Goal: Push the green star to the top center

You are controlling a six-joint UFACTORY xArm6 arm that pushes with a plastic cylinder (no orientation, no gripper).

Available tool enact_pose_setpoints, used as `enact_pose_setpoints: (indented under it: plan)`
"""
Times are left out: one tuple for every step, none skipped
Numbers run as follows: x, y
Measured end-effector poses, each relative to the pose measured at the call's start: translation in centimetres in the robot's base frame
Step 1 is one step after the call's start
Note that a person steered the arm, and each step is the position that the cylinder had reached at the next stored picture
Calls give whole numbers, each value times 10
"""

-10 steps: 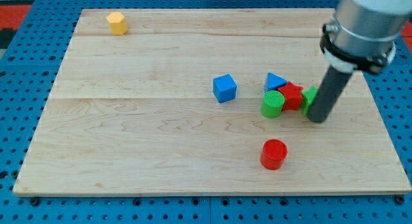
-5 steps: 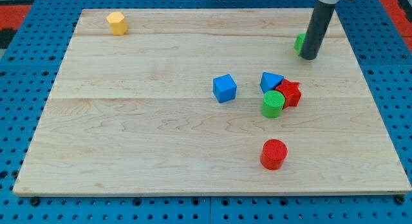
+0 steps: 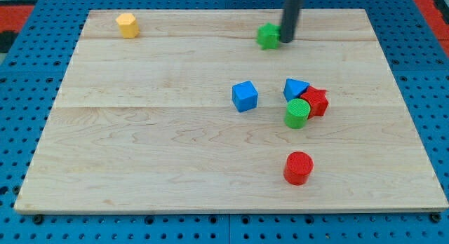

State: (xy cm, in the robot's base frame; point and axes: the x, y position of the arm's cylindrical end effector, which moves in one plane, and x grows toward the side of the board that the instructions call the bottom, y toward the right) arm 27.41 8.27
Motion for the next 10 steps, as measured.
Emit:
enact_pose_setpoints:
  plan:
    - [-1, -42]
    - [12, -18]
    - [21, -36]
    - [10, -75]
    - [4, -76]
    - [10, -70]
    - [19, -66]
    - [20, -66]
    - [26, -57]
    - [50, -10]
